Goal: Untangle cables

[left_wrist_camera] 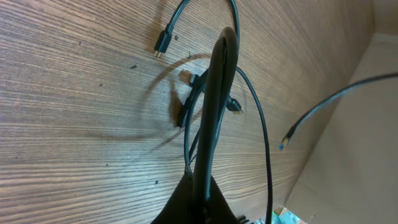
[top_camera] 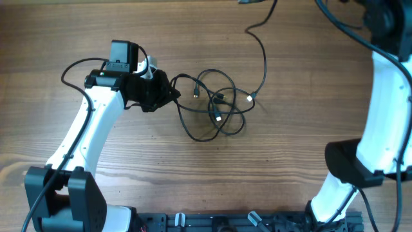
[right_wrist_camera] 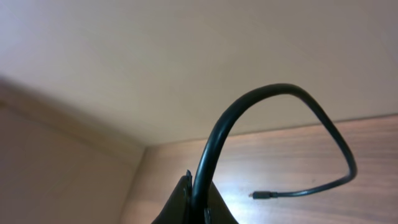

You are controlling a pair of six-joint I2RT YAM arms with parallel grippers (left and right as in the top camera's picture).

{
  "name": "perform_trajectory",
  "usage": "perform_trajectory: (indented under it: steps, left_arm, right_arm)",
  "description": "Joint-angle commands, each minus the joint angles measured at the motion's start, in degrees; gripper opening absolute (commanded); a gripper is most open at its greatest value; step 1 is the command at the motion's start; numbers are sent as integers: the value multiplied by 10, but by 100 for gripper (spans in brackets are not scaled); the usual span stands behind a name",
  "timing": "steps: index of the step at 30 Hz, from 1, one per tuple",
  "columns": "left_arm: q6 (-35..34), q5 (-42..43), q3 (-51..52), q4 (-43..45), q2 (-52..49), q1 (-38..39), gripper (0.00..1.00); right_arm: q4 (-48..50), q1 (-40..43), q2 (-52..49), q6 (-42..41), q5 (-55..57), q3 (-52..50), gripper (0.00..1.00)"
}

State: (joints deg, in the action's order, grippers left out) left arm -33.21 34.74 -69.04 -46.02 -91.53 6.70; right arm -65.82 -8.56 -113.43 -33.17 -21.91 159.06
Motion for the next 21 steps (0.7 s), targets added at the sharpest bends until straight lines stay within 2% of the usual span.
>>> perform_trajectory:
  steps: [1,5,10,14,18,21]
  left_arm:
    - [13,15,-3,2,-4,3,4]
    - [13,2,-3,2,-4,3,4]
    - [-4,-35,-3,3,-4,3,4]
    - [-9,-47,-3,9,-4,3,4]
    - [-9,-47,-3,26,-4,3,4]
    - [-9,-47,-3,30,-4,3,4]
  right_arm:
    - [19,9,-43,13,99,6,4]
    - [14,49,-37,78,175,6,4]
    - [-28,171,-29,90,199,6,4]
    - [-54,280,-37,59,268,-14,4]
    - [-24,377,-58,31,247,-83,4]
    - [7,410,-71,31,199,-160,6]
